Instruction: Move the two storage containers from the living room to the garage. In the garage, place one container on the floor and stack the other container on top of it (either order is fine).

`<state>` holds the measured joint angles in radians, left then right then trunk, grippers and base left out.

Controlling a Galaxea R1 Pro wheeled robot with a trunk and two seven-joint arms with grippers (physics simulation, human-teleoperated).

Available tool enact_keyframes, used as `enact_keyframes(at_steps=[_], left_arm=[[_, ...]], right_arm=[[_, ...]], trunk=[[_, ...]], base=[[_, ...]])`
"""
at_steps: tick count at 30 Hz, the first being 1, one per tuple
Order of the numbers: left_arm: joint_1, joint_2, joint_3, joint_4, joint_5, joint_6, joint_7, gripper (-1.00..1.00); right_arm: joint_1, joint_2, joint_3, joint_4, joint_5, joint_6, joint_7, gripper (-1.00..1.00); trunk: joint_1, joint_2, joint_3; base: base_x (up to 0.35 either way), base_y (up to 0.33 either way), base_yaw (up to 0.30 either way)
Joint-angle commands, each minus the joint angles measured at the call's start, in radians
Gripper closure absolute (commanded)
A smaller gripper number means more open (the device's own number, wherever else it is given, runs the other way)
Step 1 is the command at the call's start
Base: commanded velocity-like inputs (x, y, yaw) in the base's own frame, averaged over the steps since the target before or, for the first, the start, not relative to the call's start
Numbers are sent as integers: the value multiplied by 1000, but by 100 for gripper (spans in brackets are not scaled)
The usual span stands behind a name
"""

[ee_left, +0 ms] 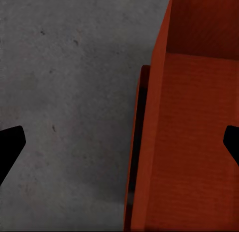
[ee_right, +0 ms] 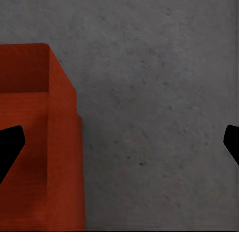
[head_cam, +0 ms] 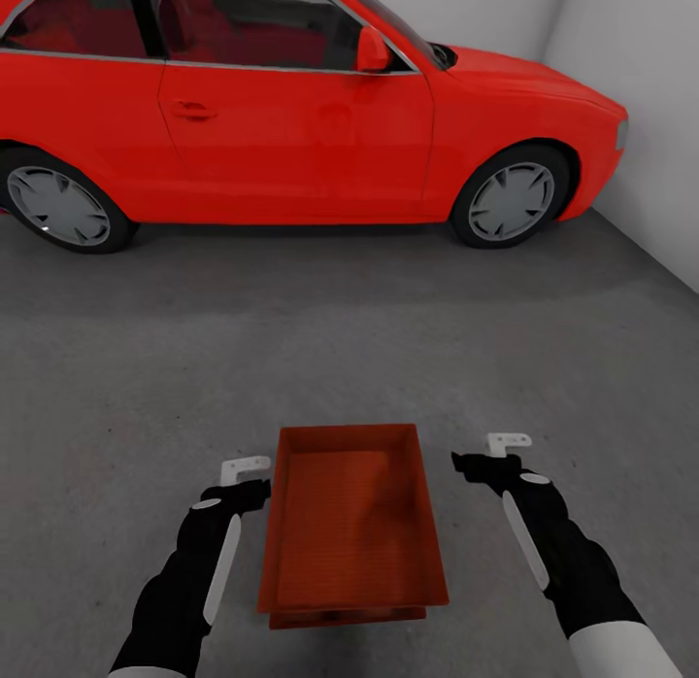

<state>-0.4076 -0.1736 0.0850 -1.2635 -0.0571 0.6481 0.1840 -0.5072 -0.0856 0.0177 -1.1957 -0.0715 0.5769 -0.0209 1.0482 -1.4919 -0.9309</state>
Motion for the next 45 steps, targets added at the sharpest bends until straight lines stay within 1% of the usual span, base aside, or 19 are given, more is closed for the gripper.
enact_keyframes(at_steps=[1, 8, 12, 17, 25, 38, 45], left_arm=[[0, -1, 2, 0, -6, 4, -1, -100], [0, -1, 9, 7, -10, -3, -2, -100], [0, -1, 28, 9, -8, -4, -4, -100], [0, -1, 38, 9, -7, -3, -5, -100], [0, -1, 41, 9, -7, -4, -5, -100], [0, -1, 41, 12, -7, -4, -6, -100], [0, -1, 42, 37, -6, -5, -6, -100]], right_arm=[[0, -1, 2, 3, -7, 4, -3, -100], [-1, 0, 1, 21, -7, 1, -6, -100], [-1, 0, 1, 23, -7, -1, -7, -100], [-1, 0, 1, 28, -7, -2, -6, -100], [0, 0, 1, 28, -7, -1, -5, -100], [-1, 0, 1, 28, -6, 0, -5, -100], [-1, 0, 1, 28, -6, 0, -5, -100]], trunk=[[-4, 7, 3], [-31, 56, 24], [-46, 84, 37], [-65, 119, 53], [-96, 175, 78], [-146, 266, 118], [-173, 315, 140]], base=[[0, 0, 0], [0, 0, 0], [0, 0, 0], [0, 0, 0], [-22, 0, 0], [-320, 0, 0], [-342, 0, 0]])
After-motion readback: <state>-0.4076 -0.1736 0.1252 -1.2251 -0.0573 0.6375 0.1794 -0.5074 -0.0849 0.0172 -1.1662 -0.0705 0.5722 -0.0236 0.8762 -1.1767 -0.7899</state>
